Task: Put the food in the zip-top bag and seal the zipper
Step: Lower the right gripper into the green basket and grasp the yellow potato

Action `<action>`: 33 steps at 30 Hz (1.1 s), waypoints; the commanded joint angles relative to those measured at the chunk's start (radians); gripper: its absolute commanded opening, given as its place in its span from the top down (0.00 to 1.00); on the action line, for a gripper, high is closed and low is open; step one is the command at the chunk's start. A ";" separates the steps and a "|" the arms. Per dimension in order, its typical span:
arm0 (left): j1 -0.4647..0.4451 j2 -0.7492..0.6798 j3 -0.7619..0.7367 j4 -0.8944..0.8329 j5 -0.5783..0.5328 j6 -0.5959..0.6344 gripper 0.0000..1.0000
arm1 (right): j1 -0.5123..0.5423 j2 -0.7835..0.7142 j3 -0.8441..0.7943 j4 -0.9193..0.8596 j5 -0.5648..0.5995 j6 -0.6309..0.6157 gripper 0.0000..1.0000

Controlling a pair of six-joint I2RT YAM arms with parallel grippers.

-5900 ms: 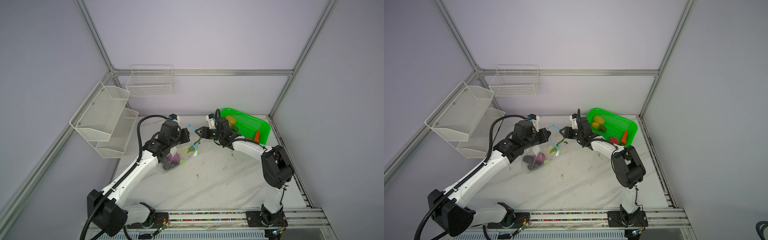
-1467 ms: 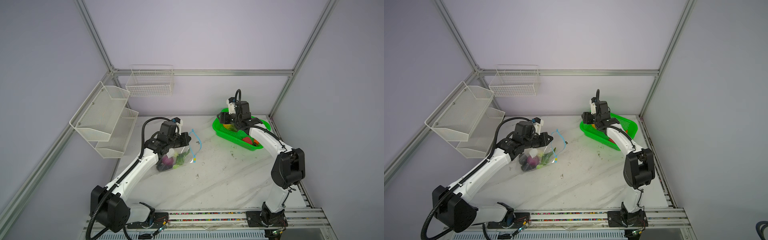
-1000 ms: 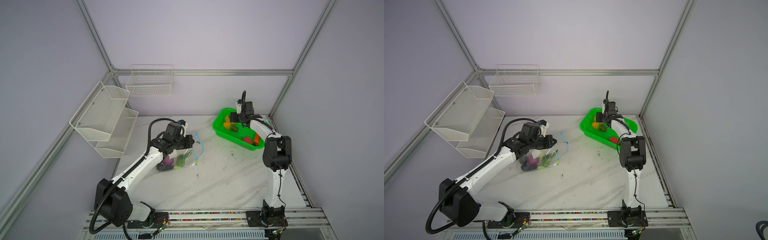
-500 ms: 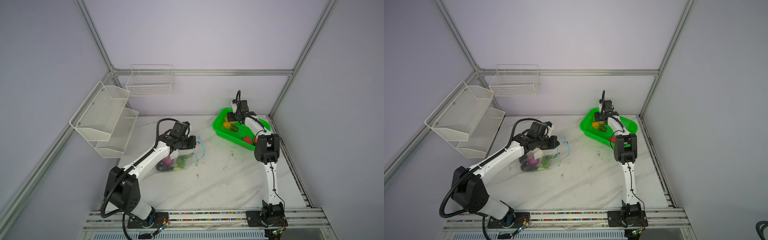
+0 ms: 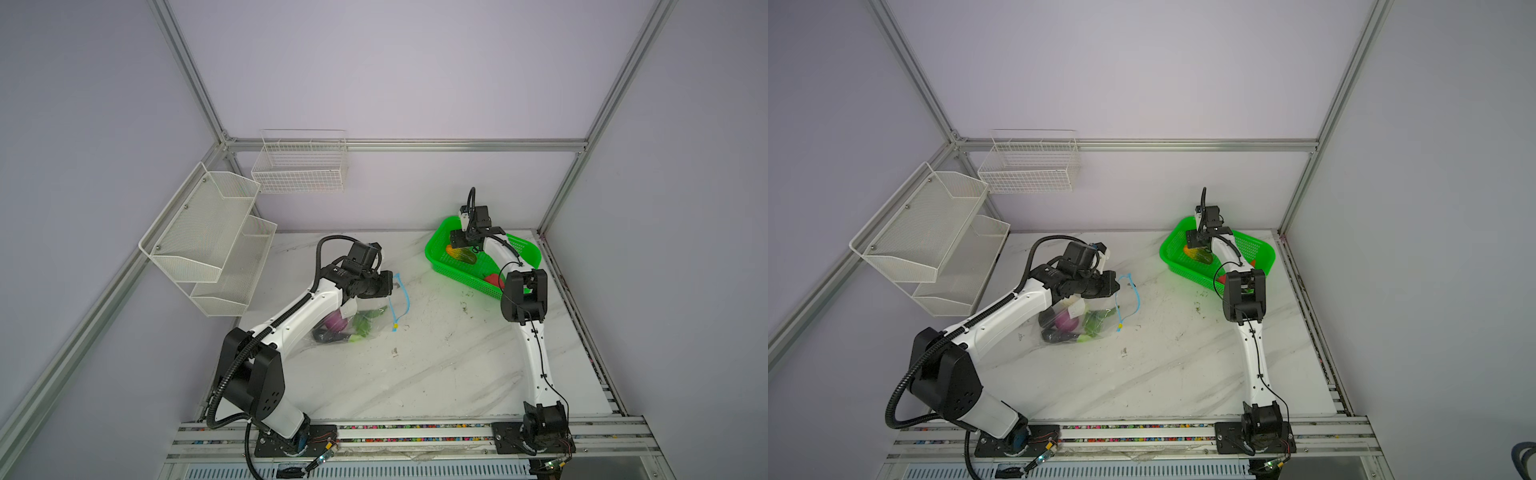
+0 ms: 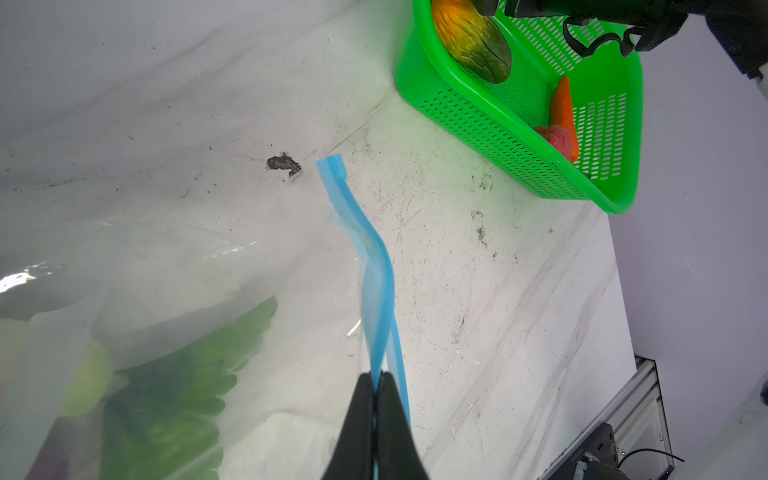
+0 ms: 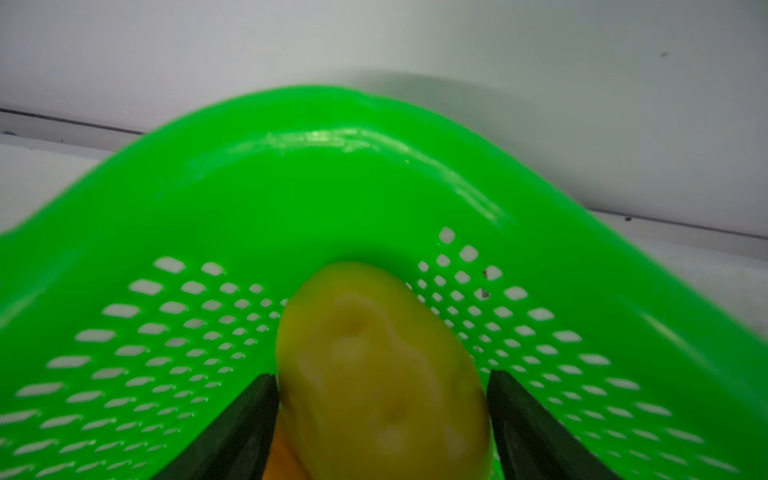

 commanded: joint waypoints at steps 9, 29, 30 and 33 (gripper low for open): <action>-0.004 0.003 0.114 -0.005 -0.005 0.025 1.00 | -0.004 0.048 0.060 -0.025 -0.043 0.021 0.25; -0.004 -0.008 0.099 -0.005 -0.014 0.013 1.00 | -0.004 -0.008 0.019 -0.001 -0.027 0.034 0.36; -0.004 -0.005 0.098 -0.005 -0.014 0.013 1.00 | -0.004 -0.024 0.011 0.008 -0.023 0.037 0.37; -0.005 -0.007 0.096 -0.006 -0.016 0.013 1.00 | -0.005 -0.056 0.005 0.010 -0.021 0.046 0.39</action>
